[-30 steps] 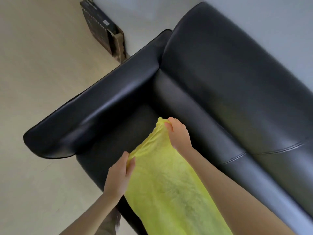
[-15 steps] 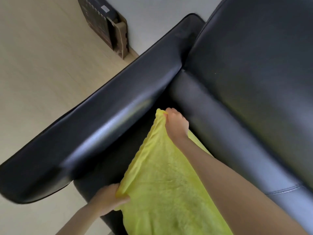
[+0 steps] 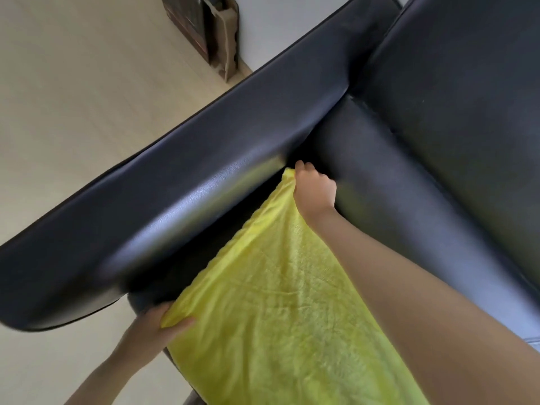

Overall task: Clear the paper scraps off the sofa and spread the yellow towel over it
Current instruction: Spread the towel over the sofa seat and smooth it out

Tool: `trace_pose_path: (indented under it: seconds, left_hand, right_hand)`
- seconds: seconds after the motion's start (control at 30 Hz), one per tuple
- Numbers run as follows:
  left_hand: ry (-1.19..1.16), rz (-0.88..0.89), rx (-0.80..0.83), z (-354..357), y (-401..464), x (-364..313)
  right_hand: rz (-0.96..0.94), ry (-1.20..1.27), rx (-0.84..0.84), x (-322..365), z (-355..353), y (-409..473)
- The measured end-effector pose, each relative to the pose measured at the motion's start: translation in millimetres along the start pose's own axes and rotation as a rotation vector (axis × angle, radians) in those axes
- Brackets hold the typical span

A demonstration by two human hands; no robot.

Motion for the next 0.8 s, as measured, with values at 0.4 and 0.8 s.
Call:
trace_pose_path:
  seconds: [0.4,0.8]
  left_hand:
    - [-0.310,0.261,-0.316,-6.8,-36.5,-27.8]
    - [-0.572,0.038,-0.088,-14.4,-15.4,0.9]
  right_hand:
    - [0.061,-0.036,-0.435,-18.9,-14.3,-33.6]
    - [0.368,0.696,0.094,-13.4,-4.6,-11.7]
Point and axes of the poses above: each hand's wrist, its own y-axis towards the middle knuckle, its own z-axis out of the palm, x = y × z, the point moved 6 cm from there along y, towards the middle knuckle, and after that the axes turned 12 degrees about -y, right-handed, at the moved point
